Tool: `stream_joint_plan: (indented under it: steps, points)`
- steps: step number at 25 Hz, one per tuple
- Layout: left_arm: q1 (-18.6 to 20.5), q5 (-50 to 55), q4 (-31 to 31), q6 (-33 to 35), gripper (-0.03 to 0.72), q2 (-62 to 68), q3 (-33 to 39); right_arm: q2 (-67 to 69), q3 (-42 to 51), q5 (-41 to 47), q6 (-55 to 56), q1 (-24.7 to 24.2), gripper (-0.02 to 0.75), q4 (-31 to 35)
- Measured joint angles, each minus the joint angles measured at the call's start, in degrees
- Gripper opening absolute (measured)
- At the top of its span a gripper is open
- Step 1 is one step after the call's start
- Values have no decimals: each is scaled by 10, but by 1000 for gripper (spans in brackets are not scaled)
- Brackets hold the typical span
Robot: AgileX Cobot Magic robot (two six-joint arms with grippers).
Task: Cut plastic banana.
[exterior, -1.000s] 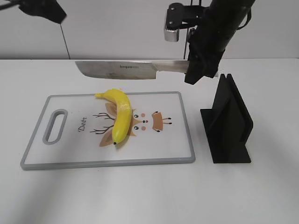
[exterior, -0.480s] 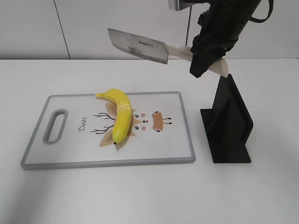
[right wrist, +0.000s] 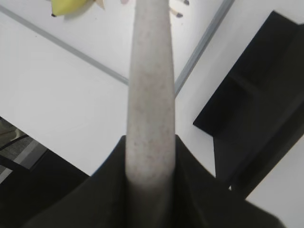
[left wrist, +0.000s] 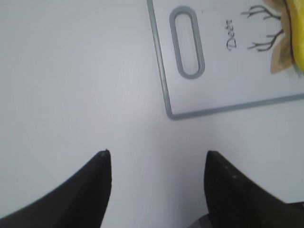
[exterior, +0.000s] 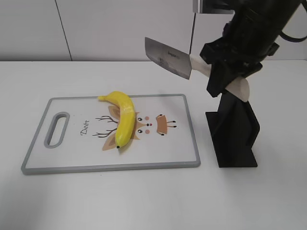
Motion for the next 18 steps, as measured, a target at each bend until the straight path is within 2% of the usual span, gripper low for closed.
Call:
stream_joint_plan:
  steps: [8, 18]
  points:
    - [0, 2, 0, 0, 581, -175, 143, -102, 127, -54, 42, 0, 167, 2]
    - [0, -7, -2, 0, 580, -409, 266, -203, 194, -84, 91, 0, 167, 3]
